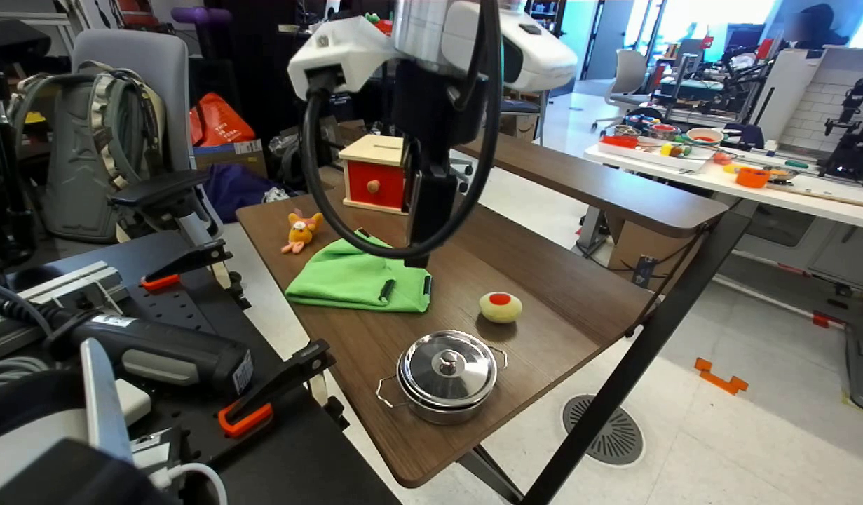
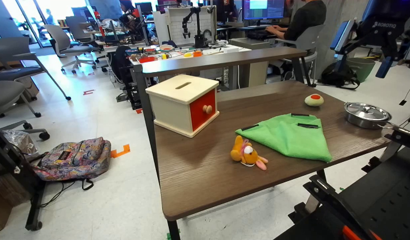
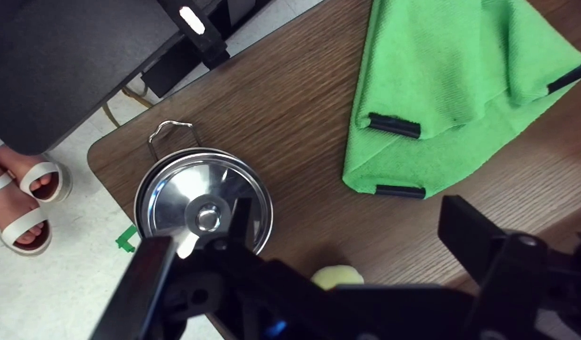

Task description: Uncover the silver pot

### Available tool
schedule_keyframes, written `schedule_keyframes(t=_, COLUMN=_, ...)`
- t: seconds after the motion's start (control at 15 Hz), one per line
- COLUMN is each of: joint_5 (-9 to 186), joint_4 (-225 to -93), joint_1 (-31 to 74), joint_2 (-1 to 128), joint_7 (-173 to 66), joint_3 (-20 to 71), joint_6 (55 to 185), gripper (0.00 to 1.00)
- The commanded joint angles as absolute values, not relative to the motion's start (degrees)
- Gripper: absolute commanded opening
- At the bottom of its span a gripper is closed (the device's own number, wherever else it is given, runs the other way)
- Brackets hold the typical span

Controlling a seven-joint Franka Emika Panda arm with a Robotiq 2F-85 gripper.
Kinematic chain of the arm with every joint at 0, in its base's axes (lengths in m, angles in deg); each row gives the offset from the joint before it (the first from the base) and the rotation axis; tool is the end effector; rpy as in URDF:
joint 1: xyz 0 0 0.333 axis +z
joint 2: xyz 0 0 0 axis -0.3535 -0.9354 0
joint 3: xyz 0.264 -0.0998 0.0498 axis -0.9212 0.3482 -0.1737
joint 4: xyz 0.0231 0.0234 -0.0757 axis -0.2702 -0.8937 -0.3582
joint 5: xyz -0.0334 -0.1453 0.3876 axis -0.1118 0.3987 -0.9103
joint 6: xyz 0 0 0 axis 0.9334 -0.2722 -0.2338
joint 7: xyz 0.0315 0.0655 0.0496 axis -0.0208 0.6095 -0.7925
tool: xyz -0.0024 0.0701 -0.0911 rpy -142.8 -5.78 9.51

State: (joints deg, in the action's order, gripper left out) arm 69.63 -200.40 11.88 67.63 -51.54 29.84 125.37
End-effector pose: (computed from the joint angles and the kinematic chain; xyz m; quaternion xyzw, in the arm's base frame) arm 0.4883 -0.1539 0.1799 -0.9462 0.3125 0.0435 0.0725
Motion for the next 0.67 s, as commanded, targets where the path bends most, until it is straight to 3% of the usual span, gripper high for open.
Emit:
schedule_keyframes(t=0.0, joint_5=67.5, joint_4=-198.6, joint_1=9.8, joint_2=64.4, joint_7=-53.8, joint_3=29.6, joint_6=126.9, gripper=1.0)
schedule_keyframes(t=0.6, joint_5=67.1, joint_4=-198.7, joint_1=6.3, joint_2=59.8, joint_7=-53.6, joint_3=29.9, joint_6=129.9, gripper=1.0)
